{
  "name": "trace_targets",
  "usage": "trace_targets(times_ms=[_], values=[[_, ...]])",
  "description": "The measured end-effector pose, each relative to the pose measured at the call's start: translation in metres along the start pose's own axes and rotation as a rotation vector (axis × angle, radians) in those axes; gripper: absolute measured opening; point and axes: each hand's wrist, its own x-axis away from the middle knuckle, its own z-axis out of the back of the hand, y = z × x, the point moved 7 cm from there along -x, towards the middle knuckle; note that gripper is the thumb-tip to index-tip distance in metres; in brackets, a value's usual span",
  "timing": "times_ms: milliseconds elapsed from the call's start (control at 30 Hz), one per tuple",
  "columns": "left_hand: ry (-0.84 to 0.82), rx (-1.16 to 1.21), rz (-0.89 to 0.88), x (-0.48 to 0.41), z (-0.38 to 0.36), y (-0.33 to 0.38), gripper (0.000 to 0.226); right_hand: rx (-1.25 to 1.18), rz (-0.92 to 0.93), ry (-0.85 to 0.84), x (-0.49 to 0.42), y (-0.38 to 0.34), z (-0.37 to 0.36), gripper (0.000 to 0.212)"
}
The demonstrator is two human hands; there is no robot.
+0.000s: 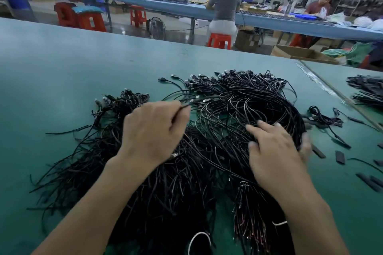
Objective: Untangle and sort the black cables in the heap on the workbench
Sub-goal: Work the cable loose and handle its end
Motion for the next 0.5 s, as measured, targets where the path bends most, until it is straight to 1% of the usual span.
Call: trace_targets(times_ms=[67,100,133,200,233,267,333,367,400,433,500], values=[[-0.104,-0.085,-0.059,0.003,-0.009,0.008,0.051,-0.333,0.193,-0.017,0.006,-0.029,0.005,0.046],[-0.152,-0.108,-0.089,0.005,-0.013,0.011,0.050,-0.485,0.253,-0.021,0.011,-0.041,0.007,0.044],[-0.205,-0.113,-0.120,0.007,-0.017,0.015,0.051,-0.554,0.291,-0.003,0.014,-0.050,0.008,0.042],[-0.300,-0.121,-0.163,0.010,-0.022,0.018,0.054,-0.501,0.350,0.106,0.018,-0.058,0.009,0.036],[-0.332,-0.146,-0.156,0.010,-0.024,0.017,0.055,-0.468,0.360,0.146,0.019,-0.060,0.008,0.031],[-0.360,-0.181,-0.134,0.011,-0.026,0.013,0.055,-0.480,0.352,0.161,0.019,-0.060,0.007,0.033],[-0.417,-0.239,-0.085,0.013,-0.030,0.006,0.052,-0.570,0.325,0.169,0.018,-0.058,0.004,0.048],[-0.443,-0.257,-0.078,0.015,-0.032,0.005,0.051,-0.558,0.324,0.201,0.018,-0.058,0.005,0.050],[-0.468,-0.264,-0.084,0.017,-0.034,0.006,0.050,-0.523,0.341,0.243,0.020,-0.060,0.008,0.047],[-0.491,-0.255,-0.100,0.018,-0.036,0.009,0.049,-0.493,0.372,0.270,0.022,-0.063,0.009,0.039],[-0.515,-0.216,-0.134,0.018,-0.036,0.015,0.043,-0.401,0.452,0.271,0.024,-0.069,0.009,0.016]])
